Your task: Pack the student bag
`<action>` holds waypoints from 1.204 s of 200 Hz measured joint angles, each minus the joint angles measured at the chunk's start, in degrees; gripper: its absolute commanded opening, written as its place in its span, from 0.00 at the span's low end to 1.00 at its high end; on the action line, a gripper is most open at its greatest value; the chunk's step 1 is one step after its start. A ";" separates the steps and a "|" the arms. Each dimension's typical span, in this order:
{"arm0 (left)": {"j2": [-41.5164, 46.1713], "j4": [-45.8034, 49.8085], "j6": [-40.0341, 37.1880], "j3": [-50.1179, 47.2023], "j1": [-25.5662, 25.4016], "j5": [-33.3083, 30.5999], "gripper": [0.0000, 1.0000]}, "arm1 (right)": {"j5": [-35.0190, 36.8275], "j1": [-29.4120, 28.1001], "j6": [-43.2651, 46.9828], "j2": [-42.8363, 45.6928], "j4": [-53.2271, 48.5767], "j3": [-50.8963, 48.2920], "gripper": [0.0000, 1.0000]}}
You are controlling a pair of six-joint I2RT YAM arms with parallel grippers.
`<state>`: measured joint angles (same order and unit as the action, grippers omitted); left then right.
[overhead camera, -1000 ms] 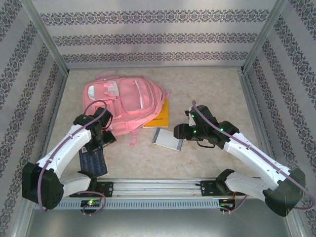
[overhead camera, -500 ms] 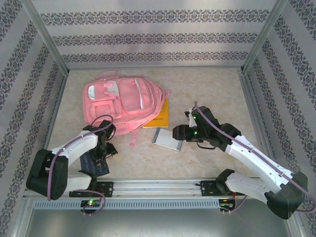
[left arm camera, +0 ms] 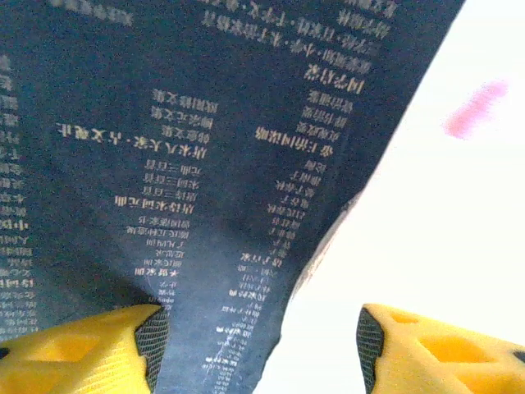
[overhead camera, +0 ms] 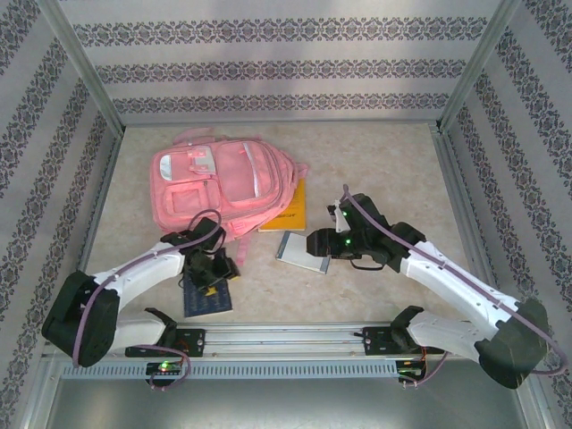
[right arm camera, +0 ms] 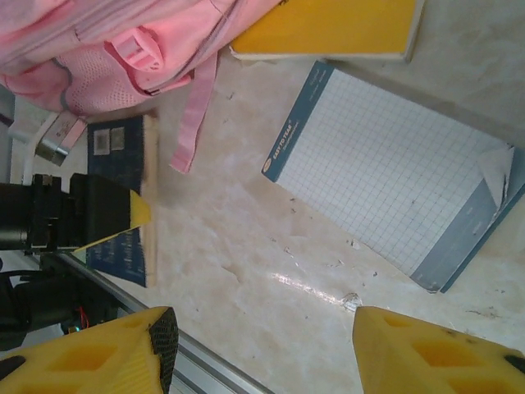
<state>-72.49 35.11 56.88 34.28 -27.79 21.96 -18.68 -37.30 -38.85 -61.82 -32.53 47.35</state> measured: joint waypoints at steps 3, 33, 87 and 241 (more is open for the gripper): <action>-0.28 -1.09 0.31 0.09 -0.50 0.50 0.66 | -0.17 0.00 0.00 -0.20 0.04 -0.09 0.60; -6.82 -11.32 2.05 3.26 -5.79 6.69 0.67 | -1.46 -0.09 -0.50 -2.99 1.66 -1.07 0.60; -0.35 -15.82 1.31 5.09 -6.32 12.04 0.70 | -7.10 -2.97 -0.57 -12.81 4.26 -0.39 0.45; 10.36 -5.88 -8.94 -4.37 13.20 1.88 0.68 | -16.74 -10.12 1.73 -48.02 5.42 23.02 0.44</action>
<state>-62.13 29.23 47.94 29.91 -14.59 23.83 -35.42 -47.42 -37.12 -109.84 -27.11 70.37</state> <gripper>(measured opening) 0.685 0.444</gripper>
